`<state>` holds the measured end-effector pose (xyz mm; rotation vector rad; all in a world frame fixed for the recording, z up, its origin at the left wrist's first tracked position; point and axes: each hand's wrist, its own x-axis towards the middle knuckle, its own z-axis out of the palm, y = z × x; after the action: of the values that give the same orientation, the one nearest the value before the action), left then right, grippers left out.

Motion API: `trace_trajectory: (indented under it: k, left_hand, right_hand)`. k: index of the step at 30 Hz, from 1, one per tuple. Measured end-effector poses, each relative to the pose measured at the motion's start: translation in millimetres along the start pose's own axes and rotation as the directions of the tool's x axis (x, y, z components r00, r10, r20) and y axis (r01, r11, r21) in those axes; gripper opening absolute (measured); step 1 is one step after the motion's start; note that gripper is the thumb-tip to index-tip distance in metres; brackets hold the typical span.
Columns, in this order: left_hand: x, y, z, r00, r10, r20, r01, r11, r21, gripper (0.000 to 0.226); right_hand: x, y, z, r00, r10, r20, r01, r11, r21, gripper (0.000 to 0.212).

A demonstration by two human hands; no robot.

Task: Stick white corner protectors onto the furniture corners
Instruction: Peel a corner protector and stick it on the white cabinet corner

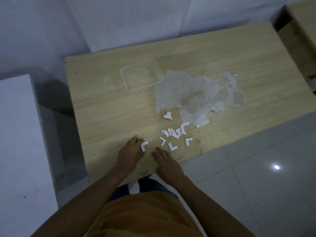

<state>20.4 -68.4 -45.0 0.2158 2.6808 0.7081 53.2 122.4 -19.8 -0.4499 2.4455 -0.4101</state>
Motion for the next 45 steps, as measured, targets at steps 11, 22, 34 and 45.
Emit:
trace_trajectory:
  k: [11, 22, 34, 45]
  left_hand:
    - [2.2, -8.1, -1.4, 0.994, 0.041, -0.100, -0.044, 0.999, -0.027, 0.019]
    - [-5.1, -7.9, 1.0, 0.992, -0.014, -0.128, 0.003, 0.996, -0.089, 0.032]
    - [-9.1, 3.6, 3.2, 0.992, -0.011, -0.126, -0.026, 0.957, -0.288, 0.032]
    - [-10.0, 49.6, -80.4, 0.883, -0.459, -0.097, 0.159, 0.488, -0.858, 0.019]
  right_hand:
    - [11.1, 5.1, -11.2, 0.991, 0.133, -0.004, -0.125, 0.940, 0.317, 0.043]
    - [38.8, -10.9, -14.0, 0.987, 0.109, -0.117, -0.067, 0.947, 0.315, 0.035]
    - [60.3, -16.2, -8.6, 0.985, 0.162, -0.067, -0.135, 0.944, 0.301, 0.024]
    - [20.5, -50.2, -85.8, 0.958, 0.274, -0.090, -0.043, 0.443, 0.896, 0.010]
